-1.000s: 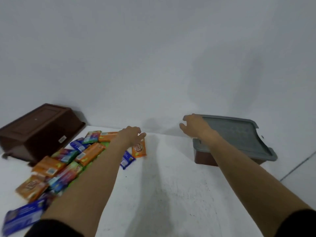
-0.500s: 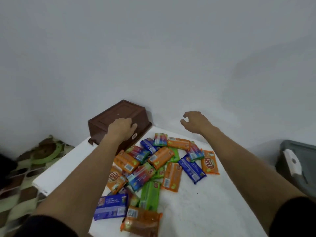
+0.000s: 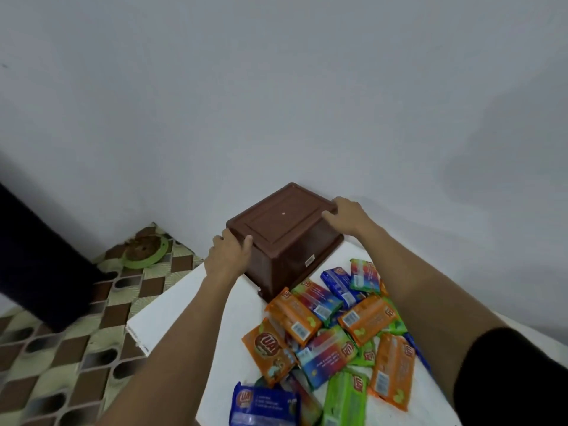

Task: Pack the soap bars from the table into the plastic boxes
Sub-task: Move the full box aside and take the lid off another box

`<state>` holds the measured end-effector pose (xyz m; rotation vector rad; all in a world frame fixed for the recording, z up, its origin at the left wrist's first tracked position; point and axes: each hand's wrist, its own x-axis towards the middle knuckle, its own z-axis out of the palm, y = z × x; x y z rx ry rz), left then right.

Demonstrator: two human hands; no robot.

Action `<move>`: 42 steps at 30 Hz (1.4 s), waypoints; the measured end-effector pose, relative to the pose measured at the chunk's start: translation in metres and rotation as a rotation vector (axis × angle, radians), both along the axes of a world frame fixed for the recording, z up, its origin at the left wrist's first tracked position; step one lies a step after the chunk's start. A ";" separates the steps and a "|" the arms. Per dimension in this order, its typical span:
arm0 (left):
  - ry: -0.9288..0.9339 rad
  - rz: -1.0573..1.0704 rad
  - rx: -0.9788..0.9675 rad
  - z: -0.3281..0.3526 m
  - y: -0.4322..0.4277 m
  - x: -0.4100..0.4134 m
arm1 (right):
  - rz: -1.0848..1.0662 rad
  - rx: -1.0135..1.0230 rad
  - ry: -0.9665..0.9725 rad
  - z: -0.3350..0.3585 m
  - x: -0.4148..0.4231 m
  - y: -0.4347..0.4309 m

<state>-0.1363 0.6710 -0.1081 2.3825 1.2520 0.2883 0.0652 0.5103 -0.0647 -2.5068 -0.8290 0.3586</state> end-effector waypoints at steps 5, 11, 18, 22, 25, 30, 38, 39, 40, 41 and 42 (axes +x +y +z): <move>-0.190 0.094 -0.368 -0.014 0.004 0.010 | -0.024 0.092 0.177 -0.017 0.011 0.022; -0.334 0.130 -0.544 -0.018 0.000 0.016 | -0.131 0.219 0.247 -0.018 0.005 0.025; -0.403 0.169 -0.495 0.003 -0.010 -0.001 | -0.212 0.448 0.365 -0.010 -0.013 0.005; -0.615 0.151 -0.454 0.020 -0.025 -0.012 | -0.164 0.544 0.381 0.001 -0.024 -0.017; -0.828 0.072 -0.546 0.030 -0.044 -0.022 | -0.165 0.640 0.430 0.014 -0.035 -0.042; -1.075 0.081 -0.776 0.052 -0.080 -0.035 | -0.255 0.763 0.577 0.036 -0.057 -0.103; -0.943 0.092 -0.872 0.067 -0.141 -0.023 | -0.423 0.957 0.664 0.033 -0.079 -0.220; -0.907 0.090 -0.872 0.066 -0.149 -0.022 | -0.448 0.998 0.660 0.034 -0.081 -0.234; -0.870 0.082 -0.879 0.065 -0.158 -0.023 | -0.477 1.037 0.656 0.034 -0.084 -0.249; -0.832 0.075 -0.901 0.063 -0.167 -0.023 | -0.500 1.052 0.660 0.031 -0.083 -0.266; -0.799 0.066 -0.926 0.060 -0.174 -0.023 | -0.515 1.063 0.669 0.030 -0.084 -0.282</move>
